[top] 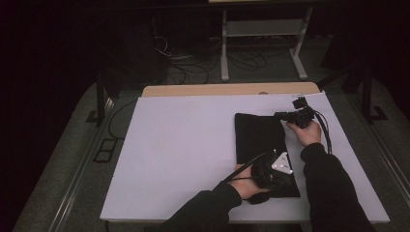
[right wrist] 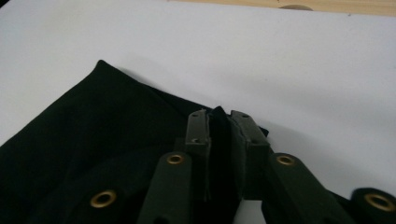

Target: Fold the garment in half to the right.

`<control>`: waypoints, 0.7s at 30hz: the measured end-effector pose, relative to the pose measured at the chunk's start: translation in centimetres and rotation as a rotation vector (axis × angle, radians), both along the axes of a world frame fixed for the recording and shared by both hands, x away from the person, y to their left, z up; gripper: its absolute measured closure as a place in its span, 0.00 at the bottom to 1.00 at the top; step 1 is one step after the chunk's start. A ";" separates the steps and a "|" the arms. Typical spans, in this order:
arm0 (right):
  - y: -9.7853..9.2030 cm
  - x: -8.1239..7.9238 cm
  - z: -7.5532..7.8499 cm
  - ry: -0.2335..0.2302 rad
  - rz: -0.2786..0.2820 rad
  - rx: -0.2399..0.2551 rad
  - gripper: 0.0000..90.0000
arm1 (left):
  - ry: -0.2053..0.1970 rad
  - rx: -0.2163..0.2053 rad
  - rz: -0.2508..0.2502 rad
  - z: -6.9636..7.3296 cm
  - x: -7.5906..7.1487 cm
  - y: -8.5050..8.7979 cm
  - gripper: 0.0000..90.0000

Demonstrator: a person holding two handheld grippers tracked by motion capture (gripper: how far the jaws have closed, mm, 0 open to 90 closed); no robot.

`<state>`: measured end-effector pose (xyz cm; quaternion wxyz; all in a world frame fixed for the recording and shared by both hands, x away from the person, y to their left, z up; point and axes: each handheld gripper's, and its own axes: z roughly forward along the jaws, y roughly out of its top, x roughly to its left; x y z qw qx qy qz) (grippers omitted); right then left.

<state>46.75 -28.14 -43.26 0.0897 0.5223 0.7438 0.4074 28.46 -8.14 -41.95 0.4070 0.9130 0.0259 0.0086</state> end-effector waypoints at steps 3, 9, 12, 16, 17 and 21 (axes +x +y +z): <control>-0.5 -0.6 0.4 -0.018 0.000 -0.002 0.74 | 0.000 0.001 0.001 0.0 0.1 -0.2 0.93; -1.8 -2.2 1.5 -0.064 -0.014 0.000 0.53 | -0.014 0.021 -0.003 0.1 0.1 -0.9 0.93; -2.2 -3.1 1.9 -0.089 -0.014 -0.018 0.43 | -0.024 0.035 -0.008 0.2 0.0 -1.4 0.93; -2.8 -4.1 2.4 -0.111 -0.009 -0.027 0.33 | -0.029 0.059 -0.018 0.2 0.2 -2.0 0.94; -2.9 -4.3 2.5 -0.117 -0.008 -0.028 0.29 | -0.031 0.064 -0.020 0.2 0.2 -2.2 0.94; -3.2 -5.1 2.8 -0.128 -0.012 -0.030 0.17 | -0.030 0.072 -0.021 0.2 0.4 -2.7 0.94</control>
